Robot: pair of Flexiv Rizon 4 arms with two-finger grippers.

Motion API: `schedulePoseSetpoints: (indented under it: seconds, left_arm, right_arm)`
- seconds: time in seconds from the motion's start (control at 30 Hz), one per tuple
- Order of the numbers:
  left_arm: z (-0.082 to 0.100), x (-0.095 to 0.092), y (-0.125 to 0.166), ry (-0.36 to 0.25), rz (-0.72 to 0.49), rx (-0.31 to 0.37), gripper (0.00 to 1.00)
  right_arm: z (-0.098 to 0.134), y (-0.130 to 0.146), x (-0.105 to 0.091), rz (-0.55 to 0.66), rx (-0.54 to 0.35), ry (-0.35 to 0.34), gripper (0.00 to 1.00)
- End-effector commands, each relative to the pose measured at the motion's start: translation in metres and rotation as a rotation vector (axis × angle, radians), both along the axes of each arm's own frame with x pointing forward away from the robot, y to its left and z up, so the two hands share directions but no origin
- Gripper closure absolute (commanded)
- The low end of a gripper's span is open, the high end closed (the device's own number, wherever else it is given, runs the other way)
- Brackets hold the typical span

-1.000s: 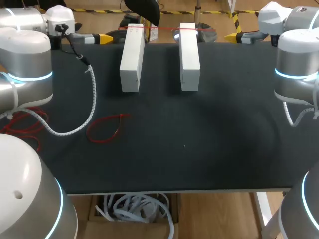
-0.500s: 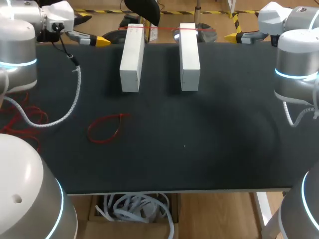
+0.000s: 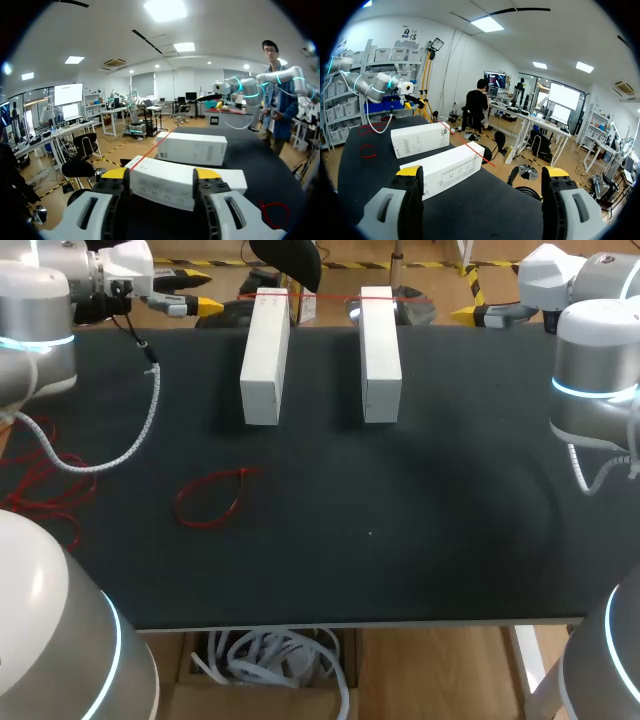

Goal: Grab the tape and strap the tape.

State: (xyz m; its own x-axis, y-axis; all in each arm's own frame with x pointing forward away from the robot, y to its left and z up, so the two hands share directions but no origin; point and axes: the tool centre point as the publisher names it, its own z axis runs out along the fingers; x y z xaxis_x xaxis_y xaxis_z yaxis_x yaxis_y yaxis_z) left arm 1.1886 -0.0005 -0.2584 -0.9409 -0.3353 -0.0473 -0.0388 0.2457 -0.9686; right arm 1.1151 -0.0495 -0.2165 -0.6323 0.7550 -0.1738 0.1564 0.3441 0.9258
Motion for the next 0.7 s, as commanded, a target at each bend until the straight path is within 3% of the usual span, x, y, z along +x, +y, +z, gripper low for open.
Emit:
schedulePoseSetpoints:
  seconds: [0.03,0.1,0.13,0.3,0.47,0.6,0.7]
  left_arm:
    - [-0.007,0.022,0.001,0.046,-0.197,-0.012,0.70]
    - [-0.010,0.029,0.001,0.046,-0.210,-0.007,0.67]
    - [-0.013,0.033,0.001,0.048,-0.212,-0.006,0.60]
    - [-0.025,0.055,-0.001,0.045,-0.239,-0.003,0.56]
    - [-0.034,0.072,-0.005,0.026,-0.266,-0.012,0.62]
    - [-0.041,0.082,-0.010,0.016,-0.285,-0.022,0.52]
    - [-0.046,0.085,-0.014,0.008,-0.308,-0.031,0.53]
  right_arm:
    - [0.000,0.000,0.000,0.000,0.000,0.000,0.00]
    - [0.000,0.000,0.000,0.000,0.000,0.000,0.00]
    - [0.000,0.000,0.000,0.000,0.000,0.000,0.00]
    - [0.000,0.000,0.000,0.000,0.000,0.000,0.00]
    - [0.000,0.000,0.000,0.000,0.000,0.000,0.00]
    - [0.000,0.000,0.000,0.000,0.000,0.000,0.00]
    - [0.000,0.000,0.000,0.000,0.000,0.000,0.00]
